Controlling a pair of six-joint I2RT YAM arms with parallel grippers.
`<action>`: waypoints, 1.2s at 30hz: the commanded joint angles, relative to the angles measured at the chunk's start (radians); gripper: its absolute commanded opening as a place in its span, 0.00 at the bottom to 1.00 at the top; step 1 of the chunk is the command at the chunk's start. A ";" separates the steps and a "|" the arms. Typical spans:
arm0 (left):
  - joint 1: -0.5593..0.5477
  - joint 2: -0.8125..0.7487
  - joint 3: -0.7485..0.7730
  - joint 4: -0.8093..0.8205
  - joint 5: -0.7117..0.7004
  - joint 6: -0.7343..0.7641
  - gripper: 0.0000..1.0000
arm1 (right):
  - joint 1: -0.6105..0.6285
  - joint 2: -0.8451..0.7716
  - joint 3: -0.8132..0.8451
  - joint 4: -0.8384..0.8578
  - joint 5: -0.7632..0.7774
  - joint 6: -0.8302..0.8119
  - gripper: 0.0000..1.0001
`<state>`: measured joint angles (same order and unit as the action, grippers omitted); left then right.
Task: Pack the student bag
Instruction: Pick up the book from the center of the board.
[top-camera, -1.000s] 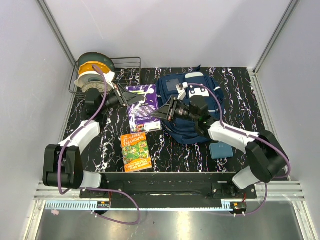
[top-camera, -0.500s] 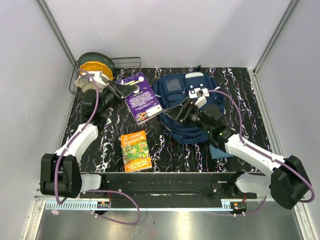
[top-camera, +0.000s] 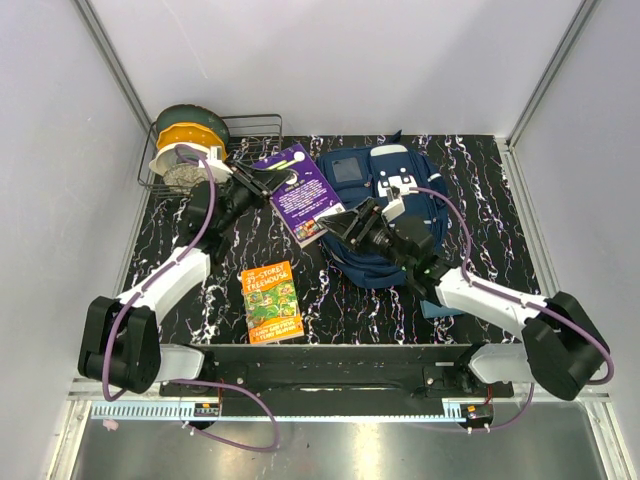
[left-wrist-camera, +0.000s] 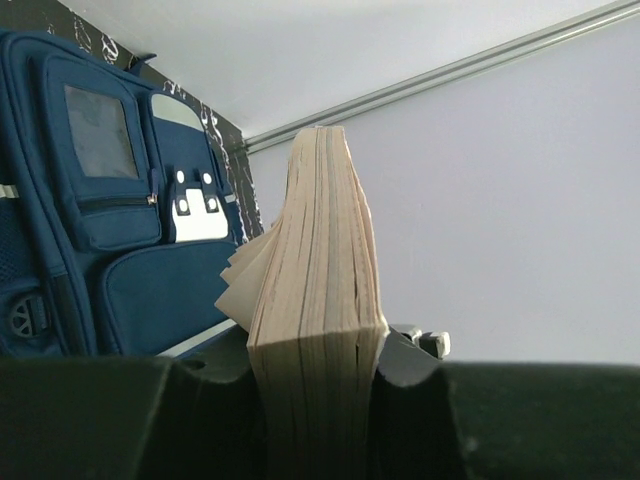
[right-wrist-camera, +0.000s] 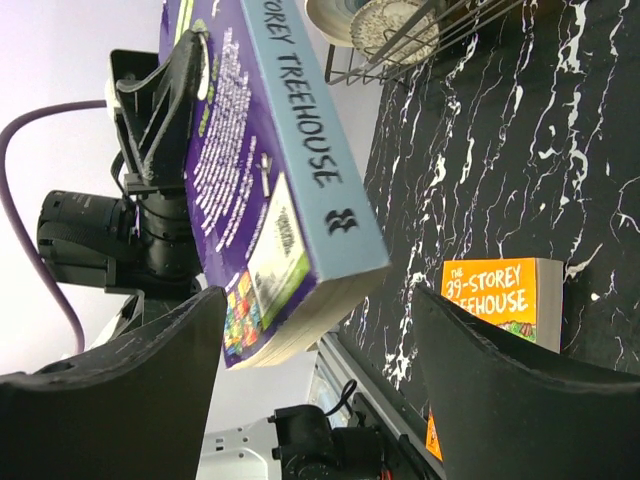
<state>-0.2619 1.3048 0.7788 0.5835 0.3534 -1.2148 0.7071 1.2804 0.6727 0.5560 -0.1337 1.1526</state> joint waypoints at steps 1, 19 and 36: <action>-0.010 -0.013 0.019 0.136 -0.063 -0.054 0.00 | 0.006 0.031 0.019 0.114 0.036 0.016 0.80; -0.065 -0.007 0.002 0.130 -0.067 -0.019 0.00 | 0.008 0.085 0.073 0.225 -0.012 0.033 0.59; -0.077 -0.009 0.149 -0.204 0.035 0.399 0.99 | 0.006 -0.188 -0.013 -0.090 0.407 -0.037 0.00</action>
<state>-0.3359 1.3090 0.8181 0.4942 0.3225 -1.0740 0.7143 1.2972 0.6571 0.6487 -0.0444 1.2072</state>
